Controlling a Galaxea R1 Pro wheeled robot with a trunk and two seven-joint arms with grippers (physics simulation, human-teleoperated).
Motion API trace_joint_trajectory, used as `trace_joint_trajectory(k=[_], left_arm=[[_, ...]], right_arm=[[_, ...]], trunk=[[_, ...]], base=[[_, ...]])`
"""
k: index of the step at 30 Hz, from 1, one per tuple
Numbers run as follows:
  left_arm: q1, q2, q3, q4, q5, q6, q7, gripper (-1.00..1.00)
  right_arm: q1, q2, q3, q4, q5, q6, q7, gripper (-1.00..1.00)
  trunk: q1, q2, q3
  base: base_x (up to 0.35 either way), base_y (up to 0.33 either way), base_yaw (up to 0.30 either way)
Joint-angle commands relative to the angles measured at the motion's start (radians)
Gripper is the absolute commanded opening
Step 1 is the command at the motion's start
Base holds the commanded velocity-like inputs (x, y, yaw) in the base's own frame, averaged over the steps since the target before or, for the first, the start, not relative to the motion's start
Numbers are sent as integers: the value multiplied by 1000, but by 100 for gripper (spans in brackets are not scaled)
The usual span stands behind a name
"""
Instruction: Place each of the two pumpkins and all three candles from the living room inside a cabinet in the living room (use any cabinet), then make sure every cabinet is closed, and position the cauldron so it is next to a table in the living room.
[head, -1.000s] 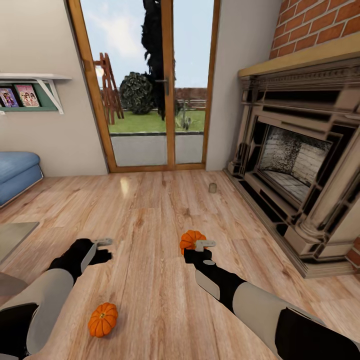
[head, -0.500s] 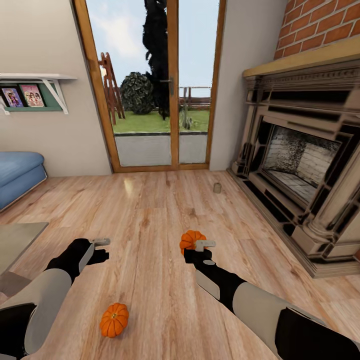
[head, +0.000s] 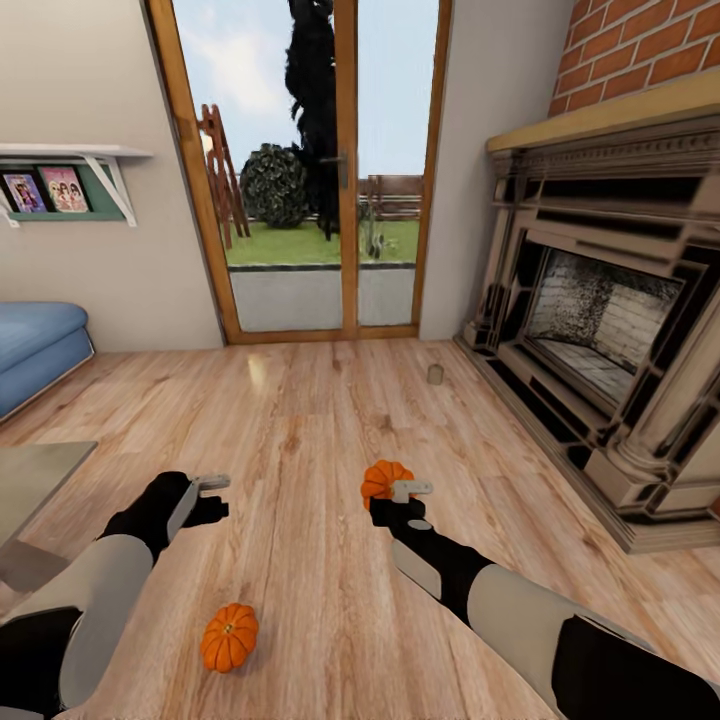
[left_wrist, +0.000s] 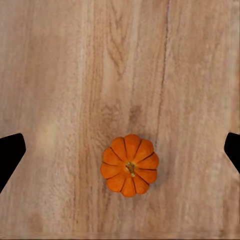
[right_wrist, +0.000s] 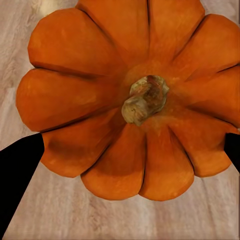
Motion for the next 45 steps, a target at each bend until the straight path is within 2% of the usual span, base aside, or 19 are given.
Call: trace_joint_trajectory(k=[1, 2, 3, 6, 7, 8, 9, 10, 11, 14, 17, 20, 21, 24, 30, 32, 35, 38, 45], left_arm=[[-1, -12, 4, -41, -5, 59, 2, 100], [-1, -20, 4, -93, -5, 128, 2, 100], [-1, -34, 4, -210, -6, 222, 4, 100], [0, -52, 2, -293, -23, 266, 5, 100], [0, -57, 2, -307, -41, 274, 5, 100], [0, -64, 2, -300, -74, 283, 5, 100], [-5, -70, 2, -278, -84, 285, 5, 100], [-10, -74, 2, -263, -87, 286, 5, 100], [-29, -82, 2, -225, -93, 287, 5, 100], [-123, -93, 3, -44, -99, 288, 5, 100], [-218, -101, 5, 129, -99, 289, 4, 100], [-256, -133, 8, 188, -94, 289, 4, 100], [-263, -152, 21, 198, -79, 289, 4, 100], [-268, -171, 69, 205, -41, 284, 7, 100], [-269, -176, 87, 197, -27, 267, 16, 100], [-270, -173, 88, 156, -27, 266, 30, 100], [-269, -162, 92, 71, -27, 267, 49, 100], [-269, -149, 97, 54, -26, 266, 52, 100], [-269, -110, 100, 14, -26, 234, 57, 100]], right_arm=[[-1, -1, 9, -1, -8, -5, -4, -100], [-1, -1, 8, 0, -8, -5, -5, -100], [-1, -2, 7, -1, -7, -2, -5, -100], [-3, -3, 4, -8, -4, 35, -7, -100], [-4, -6, 3, -17, -2, 82, -8, -100], [-15, -25, -4, -43, -2, 220, -9, -100], [-35, -42, -16, -58, -2, 289, -9, -100], [-47, -49, -26, -67, -2, 319, -9, -100], [-74, -62, -54, -85, -2, 369, -10, -100], [-149, -86, -123, -118, -1, 494, -15, -100], [-240, -126, -146, -141, 0, 657, -18, -100], [-341, -176, -153, -153, -1, 750, -18, -100], [-387, -205, -154, -157, -2, 783, -18, -100], [-475, -261, -154, -177, -7, 891, -13, -100], [-606, -313, -152, -185, -4, 968, -12, -100], [-641, -316, -152, -186, 4, 971, -14, -100], [-737, -317, -152, -186, 86, 978, -15, -100], [-800, -317, -152, -185, 136, 983, -15, -100], [-878, -313, -152, -185, 163, 985, -15, -100]], trunk=[[4, -8, -4], [8, -15, -7], [11, -22, -10], [23, -43, -20], [27, -50, -23], [31, -57, -26], [34, -64, -29], [38, -71, -32], [42, -78, -35], [54, -99, -45], [65, -120, -54], [77, -141, -64], [80, -148, -67], [89, -162, -77], [91, -163, -100], [92, -164, -108], [93, -164, -119], [95, -165, -131], [98, -167, -158]], base=[[0, 0, 0], [0, 0, 0], [0, 0, 0], [0, 0, 0], [0, 0, 0], [0, 0, 0], [0, 0, 0], [0, 0, 0], [0, 0, 0], [0, 0, 0], [0, 0, 0], [0, 0, 0], [0, 0, 0], [0, 0, 0], [0, 0, 0], [0, 0, 0], [0, 0, 0], [0, 0, 0], [0, 0, 0]])
